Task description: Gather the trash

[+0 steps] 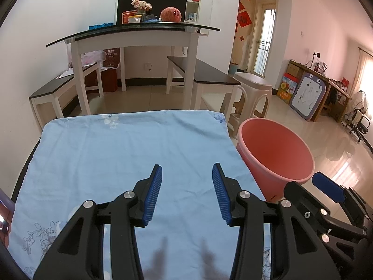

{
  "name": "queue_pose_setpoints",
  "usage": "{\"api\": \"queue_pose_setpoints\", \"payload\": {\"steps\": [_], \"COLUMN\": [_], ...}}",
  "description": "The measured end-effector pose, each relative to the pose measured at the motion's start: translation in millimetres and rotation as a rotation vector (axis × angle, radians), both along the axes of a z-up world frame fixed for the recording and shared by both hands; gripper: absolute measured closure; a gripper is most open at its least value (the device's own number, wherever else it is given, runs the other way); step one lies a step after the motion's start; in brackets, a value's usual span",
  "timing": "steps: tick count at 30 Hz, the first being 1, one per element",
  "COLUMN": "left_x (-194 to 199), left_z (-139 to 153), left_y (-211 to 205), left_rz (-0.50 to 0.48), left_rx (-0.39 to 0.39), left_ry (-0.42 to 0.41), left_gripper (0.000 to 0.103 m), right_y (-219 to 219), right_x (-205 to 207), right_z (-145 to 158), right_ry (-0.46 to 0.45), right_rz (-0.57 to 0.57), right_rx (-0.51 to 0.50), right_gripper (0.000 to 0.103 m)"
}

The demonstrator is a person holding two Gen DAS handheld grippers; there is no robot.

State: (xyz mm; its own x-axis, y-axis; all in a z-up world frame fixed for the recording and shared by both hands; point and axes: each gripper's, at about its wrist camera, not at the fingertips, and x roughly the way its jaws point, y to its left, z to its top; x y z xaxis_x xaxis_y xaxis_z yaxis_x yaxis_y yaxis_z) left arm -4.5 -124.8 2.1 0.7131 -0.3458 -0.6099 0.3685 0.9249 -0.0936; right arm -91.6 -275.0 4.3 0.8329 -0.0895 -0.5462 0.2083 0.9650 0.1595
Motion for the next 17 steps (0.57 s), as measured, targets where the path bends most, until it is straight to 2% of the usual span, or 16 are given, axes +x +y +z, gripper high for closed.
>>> {"api": "queue_pose_setpoints", "payload": {"steps": [17], "left_x": [3.0], "left_z": [-0.3], "left_y": [-1.4], "left_rz": [0.007], "left_rx": [0.012], "left_ry": [0.011], "left_gripper": [0.058], "right_y": [-5.1], "right_x": [2.4], "right_z": [-0.4], "right_ry": [0.006], "right_rz": [-0.004], "right_rx": [0.004], "right_gripper": [0.034]}}
